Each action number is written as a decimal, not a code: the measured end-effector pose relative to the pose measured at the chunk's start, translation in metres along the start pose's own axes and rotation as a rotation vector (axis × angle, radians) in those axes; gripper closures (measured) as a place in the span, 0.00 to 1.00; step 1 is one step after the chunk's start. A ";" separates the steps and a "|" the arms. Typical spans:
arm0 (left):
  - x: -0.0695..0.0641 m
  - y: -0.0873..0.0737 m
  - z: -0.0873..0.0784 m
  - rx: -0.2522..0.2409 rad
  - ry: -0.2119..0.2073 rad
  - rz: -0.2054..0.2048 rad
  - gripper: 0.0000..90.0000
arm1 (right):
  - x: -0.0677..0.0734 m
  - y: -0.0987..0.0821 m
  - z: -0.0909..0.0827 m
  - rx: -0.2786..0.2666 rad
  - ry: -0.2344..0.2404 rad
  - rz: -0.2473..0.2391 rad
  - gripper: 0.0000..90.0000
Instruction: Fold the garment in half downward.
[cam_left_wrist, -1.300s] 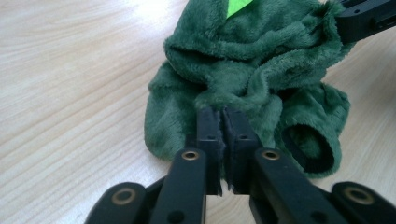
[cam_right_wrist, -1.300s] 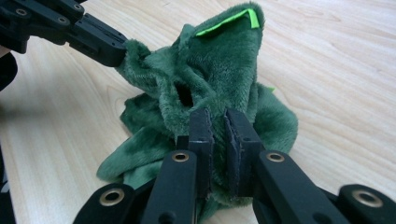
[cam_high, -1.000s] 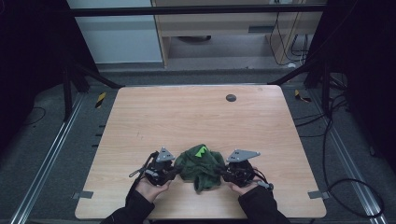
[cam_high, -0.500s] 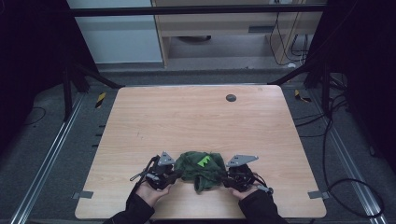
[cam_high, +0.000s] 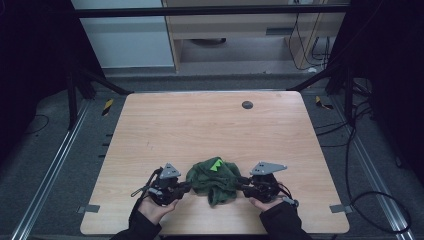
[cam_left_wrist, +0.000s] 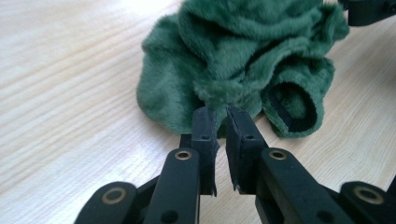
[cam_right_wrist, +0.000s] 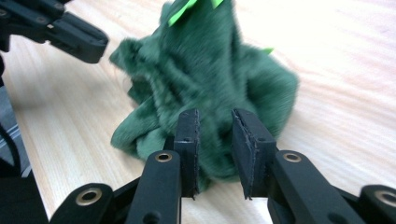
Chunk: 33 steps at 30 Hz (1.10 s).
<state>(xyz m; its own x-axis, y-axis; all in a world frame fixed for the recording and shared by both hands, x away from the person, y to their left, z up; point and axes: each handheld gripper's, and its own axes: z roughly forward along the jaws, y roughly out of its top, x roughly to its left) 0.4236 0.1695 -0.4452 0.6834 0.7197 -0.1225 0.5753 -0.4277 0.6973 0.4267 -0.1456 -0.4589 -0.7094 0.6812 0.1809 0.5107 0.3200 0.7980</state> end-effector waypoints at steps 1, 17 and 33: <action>0.003 0.002 -0.003 -0.009 0.006 -0.003 0.90 | -0.002 0.001 -0.002 -0.008 -0.003 0.001 0.80; 0.032 0.043 0.012 -0.075 0.086 -0.029 1.00 | -0.028 0.030 0.006 -0.043 -0.083 0.052 0.94; 0.030 0.057 0.054 -0.044 0.024 -0.014 1.00 | -0.027 0.041 0.040 -0.036 -0.064 0.069 1.00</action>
<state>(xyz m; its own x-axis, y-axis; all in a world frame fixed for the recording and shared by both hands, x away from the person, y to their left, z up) 0.5012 0.1374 -0.4473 0.6640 0.7388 -0.1156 0.5639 -0.3932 0.7263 0.4867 -0.1244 -0.4541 -0.6405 0.7416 0.1997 0.5381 0.2479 0.8056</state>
